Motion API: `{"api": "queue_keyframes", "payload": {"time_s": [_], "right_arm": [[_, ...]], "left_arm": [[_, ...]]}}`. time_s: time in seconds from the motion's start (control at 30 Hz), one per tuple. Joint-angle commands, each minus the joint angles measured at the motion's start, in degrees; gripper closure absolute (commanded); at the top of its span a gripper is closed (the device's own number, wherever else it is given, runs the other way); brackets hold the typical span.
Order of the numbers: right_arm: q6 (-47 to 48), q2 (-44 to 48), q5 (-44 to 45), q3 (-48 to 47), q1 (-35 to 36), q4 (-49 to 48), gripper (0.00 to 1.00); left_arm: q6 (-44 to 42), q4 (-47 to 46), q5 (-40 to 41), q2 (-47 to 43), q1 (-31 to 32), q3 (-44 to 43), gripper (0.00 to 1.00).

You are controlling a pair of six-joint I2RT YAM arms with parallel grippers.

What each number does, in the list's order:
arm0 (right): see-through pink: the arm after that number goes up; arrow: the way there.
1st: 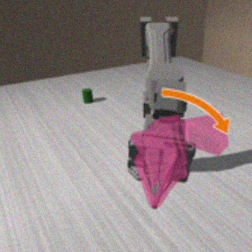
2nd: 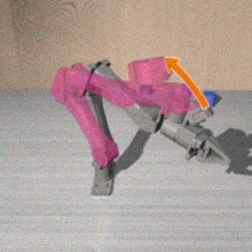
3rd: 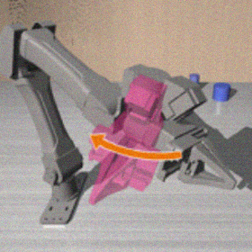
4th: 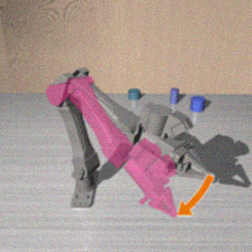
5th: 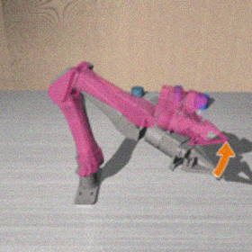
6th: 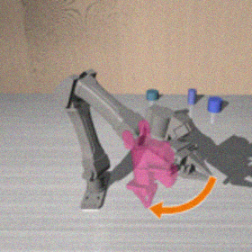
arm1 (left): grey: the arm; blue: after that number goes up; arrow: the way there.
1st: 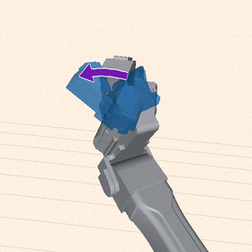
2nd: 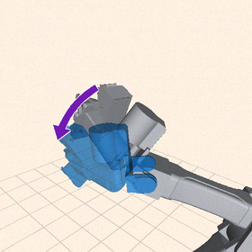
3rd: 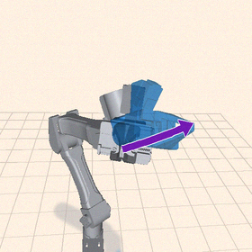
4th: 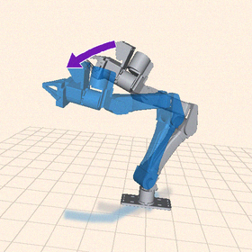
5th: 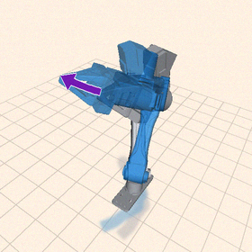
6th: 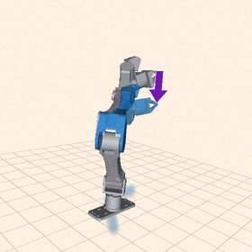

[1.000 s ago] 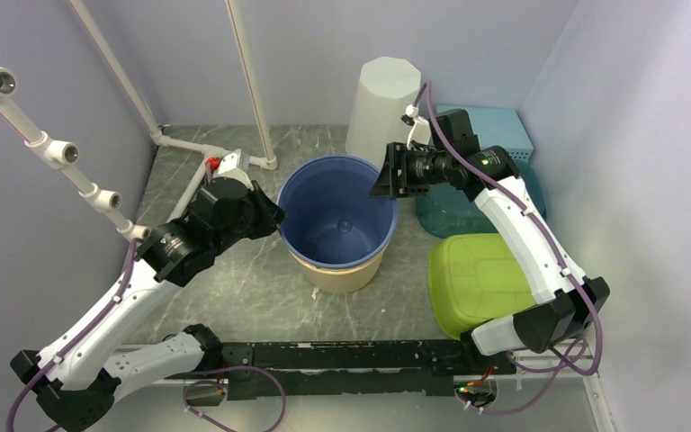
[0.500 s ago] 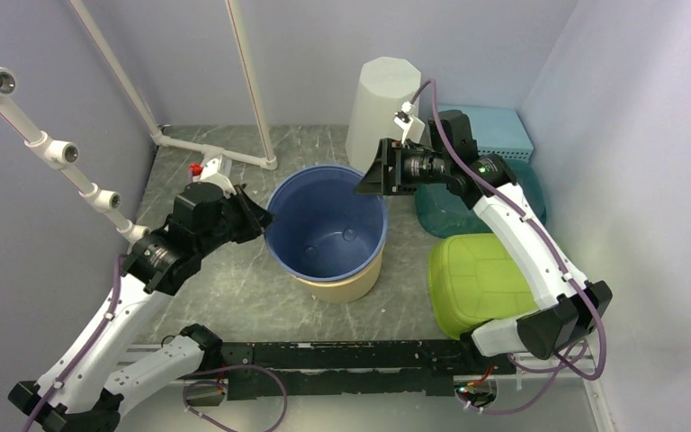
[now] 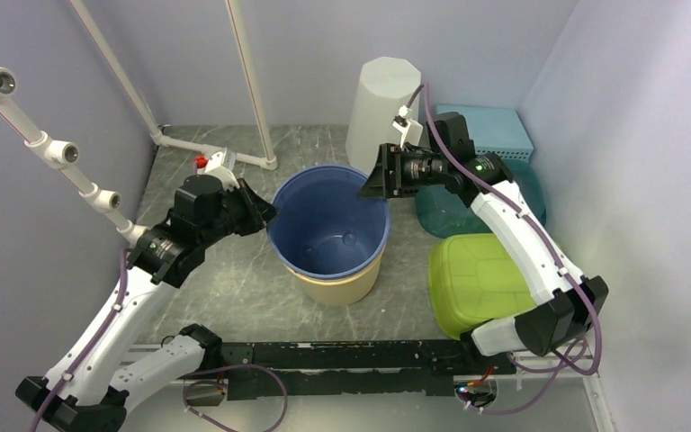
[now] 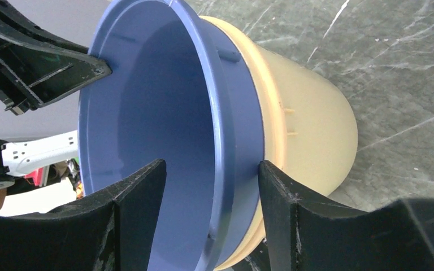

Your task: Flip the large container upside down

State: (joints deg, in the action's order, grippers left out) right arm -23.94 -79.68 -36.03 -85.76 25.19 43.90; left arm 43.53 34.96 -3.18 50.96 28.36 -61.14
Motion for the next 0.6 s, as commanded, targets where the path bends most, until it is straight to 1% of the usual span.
{"api": "queue_keyframes", "payload": {"time_s": [0.0,0.1,0.23,0.5,0.57], "right_arm": [[0.03,-2.49,-5.65,-0.11,2.04,1.66,0.39],[0.85,-3.8,-5.0,-0.94,3.25,2.71,0.45],[1.35,-5.38,-1.5,-2.12,4.78,4.44,0.58],[1.96,-6.45,8.94,-5.68,5.47,8.2,1.0],[1.99,-6.31,10.16,-6.51,5.74,8.45,1.0]], "left_arm": [[1.21,-14.1,-5.84,-1.17,0.38,-0.91,0.97],[1.53,-15.88,-7.53,-0.55,0.38,-0.37,0.97],[2.32,-17.84,-9.12,0.34,0.38,0.14,0.97],[1.72,-16.84,-9.05,-0.18,0.38,-1.46,0.97],[0.72,-15.61,-9.1,0.11,0.38,-2.86,0.97]]}}
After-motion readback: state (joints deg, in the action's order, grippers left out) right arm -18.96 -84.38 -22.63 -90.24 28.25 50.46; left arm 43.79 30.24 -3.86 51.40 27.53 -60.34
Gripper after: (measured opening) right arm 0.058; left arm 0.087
